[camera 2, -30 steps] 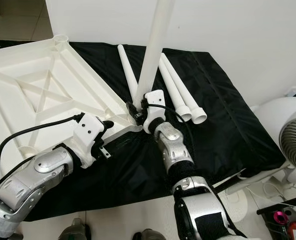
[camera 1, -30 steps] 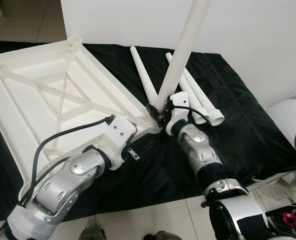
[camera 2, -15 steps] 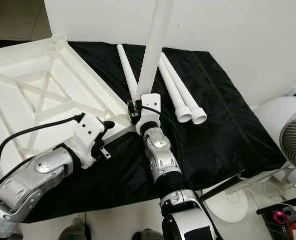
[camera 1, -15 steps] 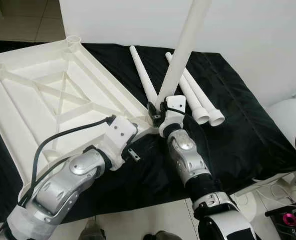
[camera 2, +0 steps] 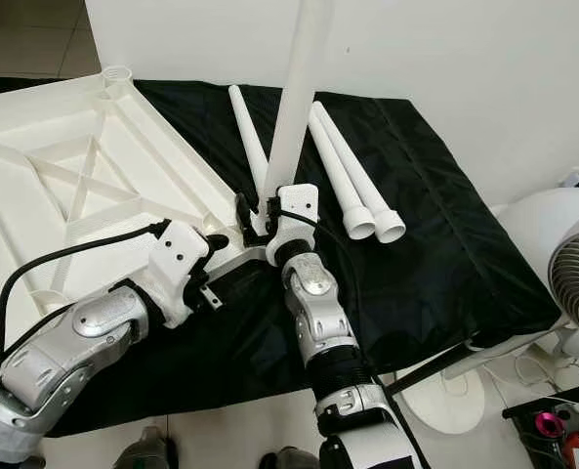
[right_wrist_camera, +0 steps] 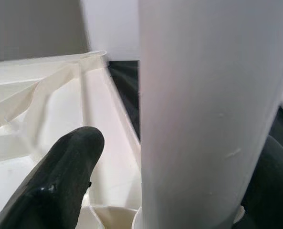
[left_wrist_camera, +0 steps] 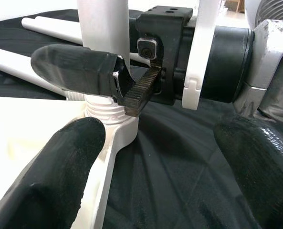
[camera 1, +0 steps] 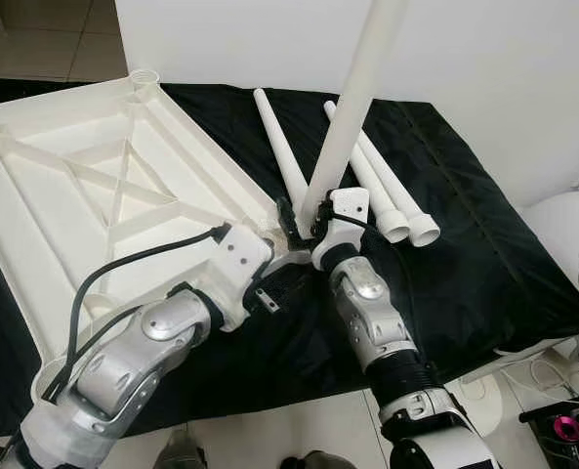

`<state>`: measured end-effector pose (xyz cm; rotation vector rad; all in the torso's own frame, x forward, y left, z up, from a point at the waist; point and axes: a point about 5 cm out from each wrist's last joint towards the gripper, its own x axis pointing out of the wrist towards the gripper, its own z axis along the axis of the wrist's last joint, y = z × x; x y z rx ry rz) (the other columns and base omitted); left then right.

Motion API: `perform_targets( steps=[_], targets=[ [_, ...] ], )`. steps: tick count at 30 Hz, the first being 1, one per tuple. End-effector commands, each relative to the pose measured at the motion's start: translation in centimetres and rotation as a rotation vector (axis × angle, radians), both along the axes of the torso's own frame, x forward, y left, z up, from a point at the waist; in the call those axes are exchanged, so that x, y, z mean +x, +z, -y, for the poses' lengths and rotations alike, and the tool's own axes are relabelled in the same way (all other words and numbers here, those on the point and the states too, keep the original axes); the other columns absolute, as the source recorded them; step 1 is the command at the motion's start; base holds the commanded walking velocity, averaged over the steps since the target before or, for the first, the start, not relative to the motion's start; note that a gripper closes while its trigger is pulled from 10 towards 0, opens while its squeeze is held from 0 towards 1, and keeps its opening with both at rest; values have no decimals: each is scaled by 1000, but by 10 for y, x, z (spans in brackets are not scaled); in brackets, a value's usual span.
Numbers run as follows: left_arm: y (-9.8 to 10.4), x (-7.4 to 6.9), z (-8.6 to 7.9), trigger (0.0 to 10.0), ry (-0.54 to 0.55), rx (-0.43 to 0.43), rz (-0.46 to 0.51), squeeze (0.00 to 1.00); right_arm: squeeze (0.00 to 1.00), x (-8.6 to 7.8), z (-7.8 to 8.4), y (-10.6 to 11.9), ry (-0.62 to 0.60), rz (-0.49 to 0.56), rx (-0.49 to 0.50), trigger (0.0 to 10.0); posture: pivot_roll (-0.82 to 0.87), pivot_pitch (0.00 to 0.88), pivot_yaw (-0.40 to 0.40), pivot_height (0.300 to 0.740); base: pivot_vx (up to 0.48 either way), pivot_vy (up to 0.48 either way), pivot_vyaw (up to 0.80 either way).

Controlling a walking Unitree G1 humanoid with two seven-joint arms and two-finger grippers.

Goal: Building children table

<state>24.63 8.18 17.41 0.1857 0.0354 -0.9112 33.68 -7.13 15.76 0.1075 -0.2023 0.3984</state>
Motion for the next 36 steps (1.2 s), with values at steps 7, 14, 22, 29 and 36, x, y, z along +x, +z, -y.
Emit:
perform_targets(
  steps=[7,14,22,29,36],
  targets=[
    [-4,0,5,10000,-92,3,-7,0,0,-3,30,-11,160,34,-142,10000,24,42,-95,740,0,0,0],
    [-6,6,-1,10000,-44,-11,-2,0,0,-2,35,-11,214,45,-180,10000,14,41,-90,740,0,0,0],
    [-20,22,-21,10000,138,-98,-7,0,0,7,35,-7,330,54,-198,10000,6,38,-74,740,0,0,0],
    [-28,19,-17,10000,159,-94,-6,0,0,14,35,-7,365,41,-219,10000,13,44,-66,740,0,0,0],
    [-28,12,-8,10000,101,-80,2,0,0,21,38,-9,391,9,-248,10000,26,51,-58,740,0,0,0]
  ],
)
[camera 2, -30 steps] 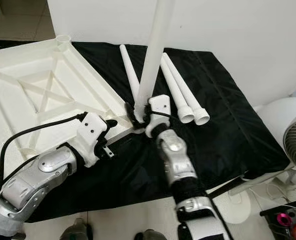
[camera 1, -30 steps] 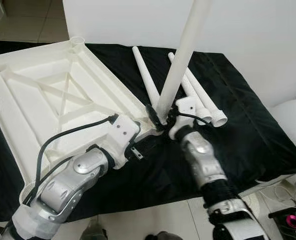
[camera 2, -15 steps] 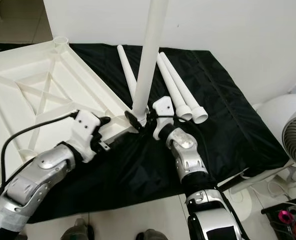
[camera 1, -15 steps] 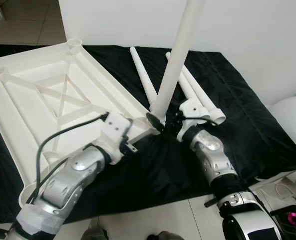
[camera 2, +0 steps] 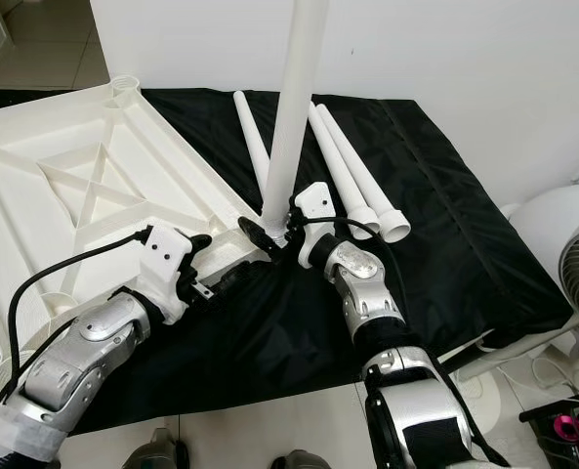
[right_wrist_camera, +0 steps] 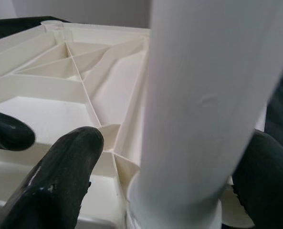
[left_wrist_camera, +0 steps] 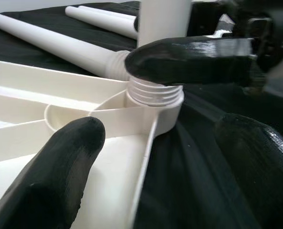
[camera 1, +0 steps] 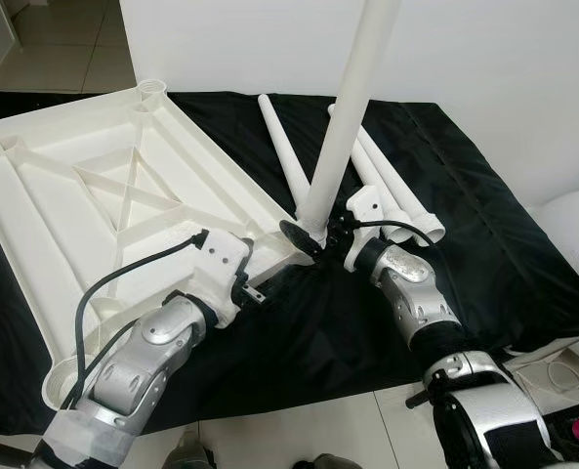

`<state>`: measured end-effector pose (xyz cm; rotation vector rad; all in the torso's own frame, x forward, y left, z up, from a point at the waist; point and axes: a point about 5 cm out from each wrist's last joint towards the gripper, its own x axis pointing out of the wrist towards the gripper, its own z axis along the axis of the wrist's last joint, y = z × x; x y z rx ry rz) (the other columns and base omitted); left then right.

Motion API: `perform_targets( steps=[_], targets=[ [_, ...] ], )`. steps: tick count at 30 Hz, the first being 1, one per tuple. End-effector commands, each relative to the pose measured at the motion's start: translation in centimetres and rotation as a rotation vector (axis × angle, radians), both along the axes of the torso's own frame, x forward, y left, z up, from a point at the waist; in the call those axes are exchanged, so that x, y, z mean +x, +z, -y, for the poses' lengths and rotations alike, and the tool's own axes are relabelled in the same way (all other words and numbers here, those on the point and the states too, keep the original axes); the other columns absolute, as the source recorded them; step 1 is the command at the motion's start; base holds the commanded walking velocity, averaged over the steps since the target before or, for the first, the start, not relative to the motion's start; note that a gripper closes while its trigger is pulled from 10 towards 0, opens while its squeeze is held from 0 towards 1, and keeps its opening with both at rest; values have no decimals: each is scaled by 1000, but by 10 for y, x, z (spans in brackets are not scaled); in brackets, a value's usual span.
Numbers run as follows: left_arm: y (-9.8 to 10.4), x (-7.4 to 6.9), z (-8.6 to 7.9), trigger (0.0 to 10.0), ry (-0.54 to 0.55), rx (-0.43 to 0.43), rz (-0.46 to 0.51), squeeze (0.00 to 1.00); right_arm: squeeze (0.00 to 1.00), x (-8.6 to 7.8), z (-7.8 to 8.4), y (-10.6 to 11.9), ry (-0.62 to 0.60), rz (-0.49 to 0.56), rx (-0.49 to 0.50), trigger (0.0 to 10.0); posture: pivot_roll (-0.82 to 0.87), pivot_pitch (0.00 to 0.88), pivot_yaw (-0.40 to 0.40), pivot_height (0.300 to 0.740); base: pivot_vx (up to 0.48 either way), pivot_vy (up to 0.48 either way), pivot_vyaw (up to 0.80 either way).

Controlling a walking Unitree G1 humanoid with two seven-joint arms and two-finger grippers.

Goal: Building children table

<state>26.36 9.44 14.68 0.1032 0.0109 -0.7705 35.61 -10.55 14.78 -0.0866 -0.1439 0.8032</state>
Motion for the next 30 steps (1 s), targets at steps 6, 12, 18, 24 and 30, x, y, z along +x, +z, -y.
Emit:
perform_targets(
  steps=[6,12,18,24,30],
  targets=[
    [0,-9,12,10000,-76,0,18,0,0,6,4,0,17,-14,-28,4118,27,51,-54,740,0,0,0],
    [2,-10,15,10000,-90,-8,25,0,0,9,6,-2,-6,-32,-36,0,33,51,-58,740,0,0,0],
    [4,-10,14,10000,-87,-12,31,0,0,7,7,-7,-11,-53,-29,10000,33,49,-60,740,0,0,0],
    [6,-9,14,10000,-83,-17,40,0,0,8,8,-12,-112,-72,-3,10000,35,40,-70,740,0,0,0],
    [8,-8,11,10000,-67,-21,46,0,0,8,-3,-18,-233,-89,27,10000,37,37,-82,740,0,0,0]
  ],
)
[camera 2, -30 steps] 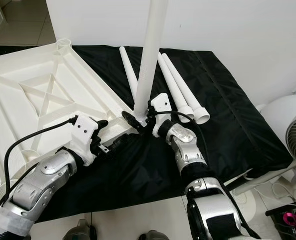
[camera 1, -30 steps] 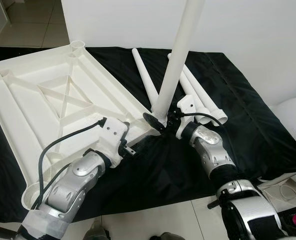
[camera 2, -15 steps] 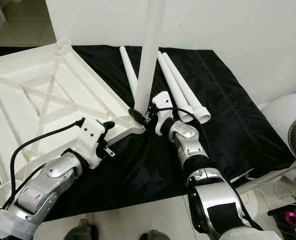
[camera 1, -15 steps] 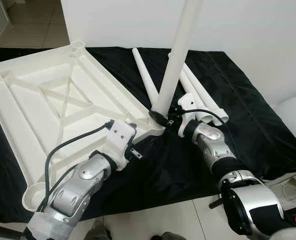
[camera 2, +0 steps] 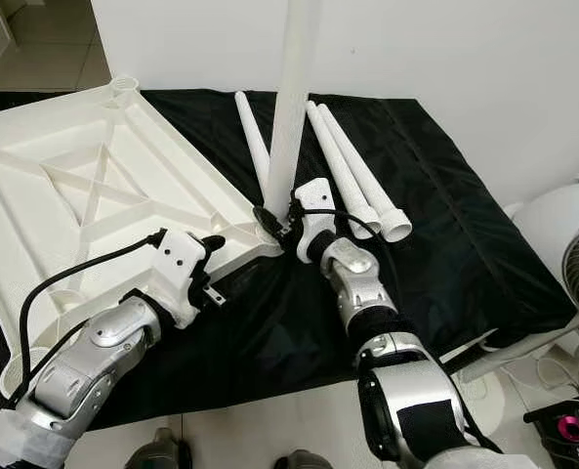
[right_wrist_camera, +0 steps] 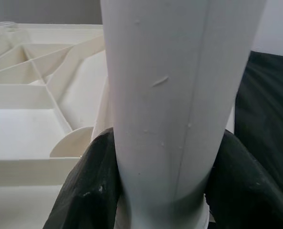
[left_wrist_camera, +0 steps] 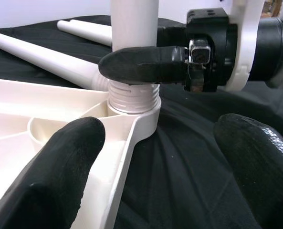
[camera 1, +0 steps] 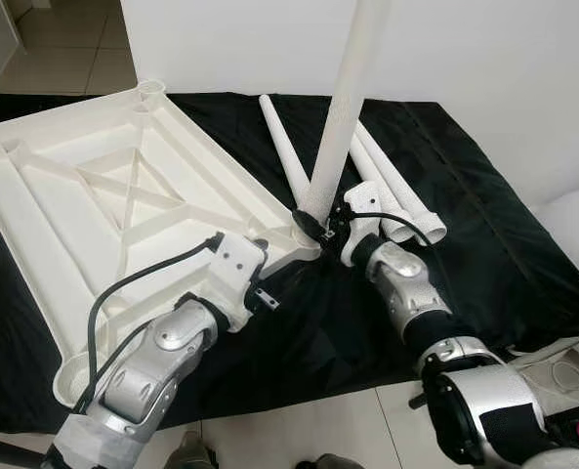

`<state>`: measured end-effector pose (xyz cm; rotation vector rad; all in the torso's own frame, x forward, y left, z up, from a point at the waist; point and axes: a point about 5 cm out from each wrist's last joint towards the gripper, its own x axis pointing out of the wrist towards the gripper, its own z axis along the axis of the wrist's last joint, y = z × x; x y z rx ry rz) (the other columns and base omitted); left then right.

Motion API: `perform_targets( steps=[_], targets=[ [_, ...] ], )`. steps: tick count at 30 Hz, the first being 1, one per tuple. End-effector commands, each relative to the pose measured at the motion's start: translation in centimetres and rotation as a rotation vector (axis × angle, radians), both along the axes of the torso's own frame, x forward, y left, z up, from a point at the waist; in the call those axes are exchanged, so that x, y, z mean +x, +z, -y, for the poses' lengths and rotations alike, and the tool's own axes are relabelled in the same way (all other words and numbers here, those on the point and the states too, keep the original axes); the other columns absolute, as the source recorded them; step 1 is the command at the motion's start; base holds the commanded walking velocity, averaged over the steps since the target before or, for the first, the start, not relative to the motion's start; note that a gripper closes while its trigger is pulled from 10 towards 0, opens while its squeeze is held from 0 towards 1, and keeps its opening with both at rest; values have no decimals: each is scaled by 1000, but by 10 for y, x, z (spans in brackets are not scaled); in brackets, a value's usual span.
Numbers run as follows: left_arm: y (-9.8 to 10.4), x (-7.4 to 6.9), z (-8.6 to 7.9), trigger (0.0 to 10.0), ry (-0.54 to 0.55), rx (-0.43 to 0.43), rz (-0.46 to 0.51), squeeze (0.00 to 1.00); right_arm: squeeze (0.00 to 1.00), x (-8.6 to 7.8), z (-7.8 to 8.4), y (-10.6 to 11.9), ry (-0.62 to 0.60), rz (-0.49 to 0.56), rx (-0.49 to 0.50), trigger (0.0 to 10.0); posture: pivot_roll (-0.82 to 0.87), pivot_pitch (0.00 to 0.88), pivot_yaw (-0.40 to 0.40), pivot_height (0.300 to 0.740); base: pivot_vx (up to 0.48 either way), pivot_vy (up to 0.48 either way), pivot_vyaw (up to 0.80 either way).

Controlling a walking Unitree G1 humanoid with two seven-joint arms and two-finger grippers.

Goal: Building children table

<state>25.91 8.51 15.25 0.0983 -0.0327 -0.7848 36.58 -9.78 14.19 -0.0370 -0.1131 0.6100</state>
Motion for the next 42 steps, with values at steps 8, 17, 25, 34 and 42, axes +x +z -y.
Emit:
perform_targets(
  steps=[8,17,25,34,42],
  targets=[
    [3,1,-3,10000,-23,-2,19,0,0,-4,-15,-13,-255,-75,53,10000,37,37,-100,740,0,0,0],
    [3,1,-3,10000,-4,-18,14,0,0,-10,-36,-6,-365,-62,108,10000,24,43,-99,740,0,0,0],
    [2,0,-3,10000,-6,-19,10,0,1000,-12,-31,-4,-367,-49,113,10000,24,53,-99,740,0,0,0],
    [3,-4,-4,10000,-15,-18,3,0,0,-15,-19,2,-277,-15,120,10000,33,62,-104,740,0,0,0],
    [4,-8,-2,10000,-45,-14,1,0,0,-14,-6,3,-57,27,26,10000,37,55,-109,740,0,0,0]
  ],
)
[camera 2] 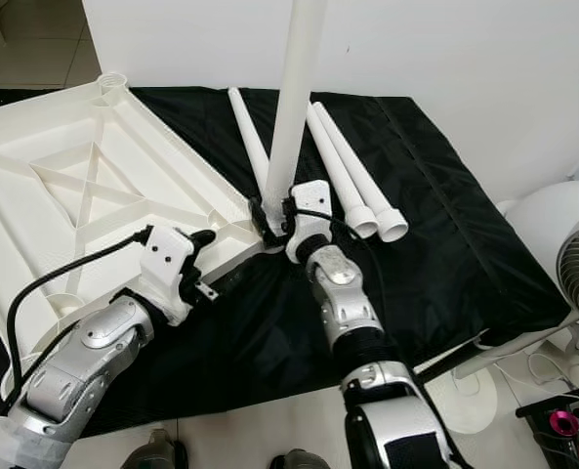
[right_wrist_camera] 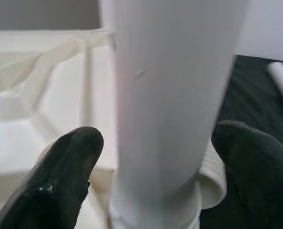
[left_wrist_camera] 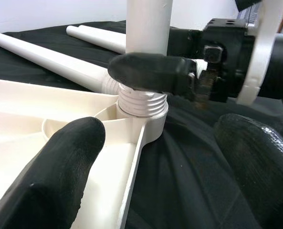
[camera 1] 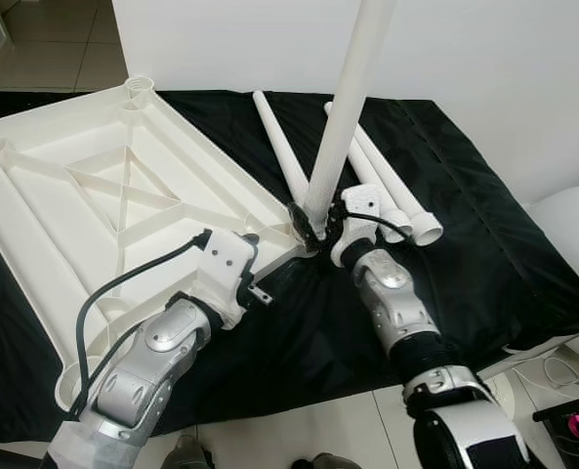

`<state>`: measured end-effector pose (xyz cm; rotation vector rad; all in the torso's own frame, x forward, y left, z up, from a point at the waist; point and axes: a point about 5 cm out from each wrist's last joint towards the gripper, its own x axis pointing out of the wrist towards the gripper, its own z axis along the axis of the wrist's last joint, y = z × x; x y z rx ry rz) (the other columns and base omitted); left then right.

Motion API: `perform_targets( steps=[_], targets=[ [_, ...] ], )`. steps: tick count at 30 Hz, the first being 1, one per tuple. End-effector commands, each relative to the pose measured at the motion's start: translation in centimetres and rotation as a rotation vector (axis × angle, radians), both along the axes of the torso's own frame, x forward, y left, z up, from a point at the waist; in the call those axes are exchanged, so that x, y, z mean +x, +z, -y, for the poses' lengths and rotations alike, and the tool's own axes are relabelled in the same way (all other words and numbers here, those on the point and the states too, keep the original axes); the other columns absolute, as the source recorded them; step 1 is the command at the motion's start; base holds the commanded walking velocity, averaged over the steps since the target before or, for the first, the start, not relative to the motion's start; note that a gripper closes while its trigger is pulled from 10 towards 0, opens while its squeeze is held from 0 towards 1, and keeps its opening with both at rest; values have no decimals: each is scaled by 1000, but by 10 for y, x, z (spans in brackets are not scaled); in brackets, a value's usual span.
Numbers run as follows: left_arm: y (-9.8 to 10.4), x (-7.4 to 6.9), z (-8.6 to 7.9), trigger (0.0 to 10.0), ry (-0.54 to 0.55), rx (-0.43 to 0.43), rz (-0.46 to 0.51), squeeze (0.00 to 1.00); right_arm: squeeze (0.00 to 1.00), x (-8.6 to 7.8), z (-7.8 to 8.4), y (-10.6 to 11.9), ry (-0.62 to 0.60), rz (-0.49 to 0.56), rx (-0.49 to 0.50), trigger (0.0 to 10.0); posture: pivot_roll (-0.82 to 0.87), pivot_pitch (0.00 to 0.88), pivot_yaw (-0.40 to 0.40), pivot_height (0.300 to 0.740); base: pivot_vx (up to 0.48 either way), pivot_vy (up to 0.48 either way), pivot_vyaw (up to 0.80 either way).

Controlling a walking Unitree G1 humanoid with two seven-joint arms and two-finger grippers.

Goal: Building children table

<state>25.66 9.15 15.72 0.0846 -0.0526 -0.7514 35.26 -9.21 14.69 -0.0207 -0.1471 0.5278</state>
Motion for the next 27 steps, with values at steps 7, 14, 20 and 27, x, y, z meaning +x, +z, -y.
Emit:
perform_targets(
  steps=[7,14,20,27],
  targets=[
    [1,-7,11,10000,-101,7,-5,0,0,8,-3,-2,251,-21,-146,10000,53,38,-119,740,0,0,0],
    [1,-10,12,10000,-108,10,-7,0,0,14,-4,-4,276,-67,-193,10000,75,26,-125,740,0,0,0],
    [2,-10,12,10000,-103,10,-4,0,0,16,-4,-10,261,-111,-196,2392,85,23,-128,740,0,0,0],
    [2,-10,11,10000,-97,11,-3,0,0,15,-3,-14,262,-131,-174,0,87,23,-126,740,0,0,0]
  ],
)
